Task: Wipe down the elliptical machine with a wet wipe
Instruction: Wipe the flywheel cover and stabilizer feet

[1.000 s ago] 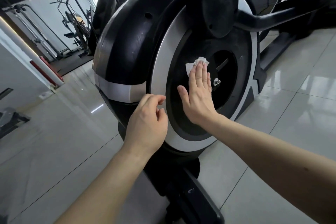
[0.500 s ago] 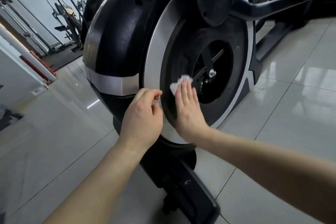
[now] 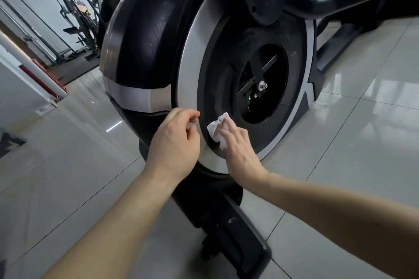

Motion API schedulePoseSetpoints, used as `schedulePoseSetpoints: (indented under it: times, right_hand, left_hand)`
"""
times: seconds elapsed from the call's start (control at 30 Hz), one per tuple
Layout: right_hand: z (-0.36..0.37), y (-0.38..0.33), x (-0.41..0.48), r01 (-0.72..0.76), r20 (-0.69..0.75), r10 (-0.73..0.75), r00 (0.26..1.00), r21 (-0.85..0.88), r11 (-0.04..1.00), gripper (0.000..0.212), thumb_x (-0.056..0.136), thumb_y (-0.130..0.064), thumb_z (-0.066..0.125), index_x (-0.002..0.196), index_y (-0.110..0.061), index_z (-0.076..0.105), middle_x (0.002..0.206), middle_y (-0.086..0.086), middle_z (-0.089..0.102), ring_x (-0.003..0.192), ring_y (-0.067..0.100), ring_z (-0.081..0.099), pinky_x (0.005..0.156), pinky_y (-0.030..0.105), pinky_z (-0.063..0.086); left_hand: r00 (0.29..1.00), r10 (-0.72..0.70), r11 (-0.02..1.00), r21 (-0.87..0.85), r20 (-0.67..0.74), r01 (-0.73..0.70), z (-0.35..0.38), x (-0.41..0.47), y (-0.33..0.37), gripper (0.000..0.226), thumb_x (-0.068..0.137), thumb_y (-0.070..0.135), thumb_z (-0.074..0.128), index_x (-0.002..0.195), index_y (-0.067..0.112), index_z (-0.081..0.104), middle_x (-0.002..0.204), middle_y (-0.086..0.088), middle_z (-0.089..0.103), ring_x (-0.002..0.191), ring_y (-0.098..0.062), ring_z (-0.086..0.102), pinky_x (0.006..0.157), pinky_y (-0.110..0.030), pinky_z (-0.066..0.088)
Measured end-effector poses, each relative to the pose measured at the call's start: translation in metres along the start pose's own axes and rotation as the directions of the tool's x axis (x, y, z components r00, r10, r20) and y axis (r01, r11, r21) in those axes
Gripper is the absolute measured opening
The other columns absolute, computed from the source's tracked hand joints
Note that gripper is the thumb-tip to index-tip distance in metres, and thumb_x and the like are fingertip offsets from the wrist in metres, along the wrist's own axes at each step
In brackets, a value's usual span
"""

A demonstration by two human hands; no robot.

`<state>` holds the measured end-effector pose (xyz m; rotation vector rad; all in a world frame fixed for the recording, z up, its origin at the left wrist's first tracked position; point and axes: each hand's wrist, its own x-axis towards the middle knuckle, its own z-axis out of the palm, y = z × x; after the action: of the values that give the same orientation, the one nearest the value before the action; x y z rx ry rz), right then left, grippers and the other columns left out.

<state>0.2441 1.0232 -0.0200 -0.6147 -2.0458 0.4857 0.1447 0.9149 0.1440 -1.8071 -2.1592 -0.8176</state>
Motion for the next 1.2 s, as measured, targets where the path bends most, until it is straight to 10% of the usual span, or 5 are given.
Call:
schedulePoseSetpoints:
  times: [0.17,0.4,0.6,0.8,1.2]
  right_hand:
    - [-0.033,-0.009,0.048,-0.011,-0.166,0.038,0.985,0.163,0.987,0.016,0.092,0.002,0.066,0.106,-0.005,0.071,0.117,0.011,0.055,0.105,0.013,0.053,0.090,0.021,0.048]
    - [-0.070,-0.045,0.124,-0.112,-0.317,0.253,0.914,0.401,0.909,0.009,0.090,-0.013,0.075,0.099,-0.015,0.073,0.112,-0.002,0.053,0.095,0.002,0.057,0.078,0.014,0.048]
    - [-0.030,-0.048,0.072,-0.178,-0.198,0.271,0.942,0.392,0.903,0.008,0.092,0.001,0.067,0.085,-0.003,0.067,0.098,0.001,0.055,0.084,-0.007,0.057,0.070,0.010,0.044]
    - [-0.006,-0.023,0.025,-0.502,0.064,0.506,0.860,0.287,0.816,0.015,0.091,-0.010,0.070,0.078,-0.017,0.068,0.090,-0.007,0.055,0.074,0.005,0.060,0.071,0.039,0.056]
    - [-0.016,-0.077,0.051,-0.219,-0.110,0.310,0.944,0.493,0.842,0.009,0.090,-0.013,0.075,0.086,-0.017,0.068,0.092,-0.004,0.056,0.079,0.009,0.055,0.069,0.013,0.041]
  left_hand:
    - [1.000,-0.018,1.000,-0.017,-0.008,0.018,-0.007,-0.001,-0.002,0.031,0.096,0.007,0.056,0.125,0.016,0.064,0.112,0.011,0.060,0.093,-0.001,0.057,0.081,-0.010,0.048]
    - [0.999,-0.025,1.000,-0.018,-0.039,0.025,-0.019,-0.005,-0.007,0.031,0.097,0.009,0.056,0.126,0.017,0.064,0.111,0.012,0.061,0.093,-0.005,0.060,0.084,-0.024,0.055]
    - [0.999,-0.011,0.999,-0.038,-0.050,0.009,-0.018,-0.007,-0.012,0.031,0.095,0.004,0.055,0.122,0.016,0.066,0.109,0.010,0.062,0.093,-0.009,0.062,0.085,-0.035,0.056]
    - [0.999,-0.048,0.998,-0.038,-0.010,0.048,-0.015,-0.009,-0.013,0.031,0.097,0.004,0.052,0.122,0.017,0.065,0.105,0.011,0.065,0.094,-0.012,0.066,0.085,-0.039,0.057]
    - [0.990,-0.136,0.989,-0.060,-0.041,0.133,-0.026,-0.010,-0.011,0.023,0.099,0.010,0.047,0.109,0.019,0.066,0.090,0.010,0.070,0.084,-0.015,0.069,0.079,-0.042,0.058]
